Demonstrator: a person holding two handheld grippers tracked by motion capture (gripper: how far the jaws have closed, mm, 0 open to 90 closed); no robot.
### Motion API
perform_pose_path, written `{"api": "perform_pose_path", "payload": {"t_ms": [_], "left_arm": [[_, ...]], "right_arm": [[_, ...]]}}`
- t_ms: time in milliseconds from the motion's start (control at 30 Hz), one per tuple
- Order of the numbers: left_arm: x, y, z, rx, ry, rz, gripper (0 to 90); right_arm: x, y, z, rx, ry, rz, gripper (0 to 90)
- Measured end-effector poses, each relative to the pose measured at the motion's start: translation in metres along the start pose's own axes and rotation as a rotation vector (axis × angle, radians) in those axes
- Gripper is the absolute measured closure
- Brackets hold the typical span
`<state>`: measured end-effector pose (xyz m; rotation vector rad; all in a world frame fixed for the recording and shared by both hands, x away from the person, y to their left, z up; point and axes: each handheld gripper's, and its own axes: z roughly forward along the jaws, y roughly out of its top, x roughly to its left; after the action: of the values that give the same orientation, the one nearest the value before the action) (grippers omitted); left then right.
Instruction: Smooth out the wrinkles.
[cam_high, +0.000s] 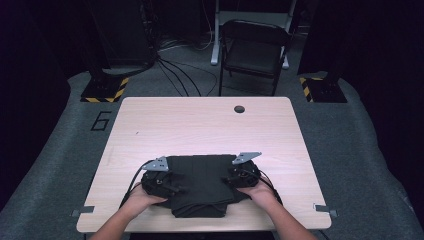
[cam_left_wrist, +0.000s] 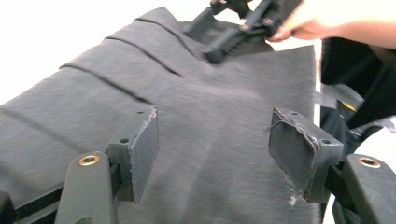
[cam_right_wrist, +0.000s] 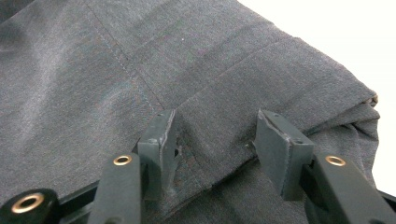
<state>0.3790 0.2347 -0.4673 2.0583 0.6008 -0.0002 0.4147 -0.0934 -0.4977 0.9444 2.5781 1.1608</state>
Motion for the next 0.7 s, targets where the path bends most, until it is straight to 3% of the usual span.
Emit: {"api": "perform_pose_path", "payload": {"t_ms": [133, 200, 367, 467, 700], "left_arm": [[0.012, -0.007, -0.003, 0.017, 0.095, -0.024, 33.0], [0.018, -0.012, -0.001, 0.050, 0.136, -0.029, 32.9], [0.029, -0.019, 0.002, 0.075, 0.160, -0.053, 32.7], [0.033, -0.021, 0.003, 0.079, 0.175, -0.070, 32.6], [0.039, -0.024, 0.010, 0.096, 0.182, -0.081, 30.7]], "right_arm": [[0.002, 0.002, -0.004, -0.011, -0.007, -0.012, 47.7], [0.004, 0.003, -0.008, -0.022, 0.011, -0.017, 45.2], [0.020, 0.000, -0.014, -0.029, 0.071, -0.051, 38.7], [0.030, -0.006, -0.018, -0.016, 0.068, -0.090, 36.6], [0.038, -0.019, -0.021, -0.002, 0.111, -0.093, 33.8]]}}
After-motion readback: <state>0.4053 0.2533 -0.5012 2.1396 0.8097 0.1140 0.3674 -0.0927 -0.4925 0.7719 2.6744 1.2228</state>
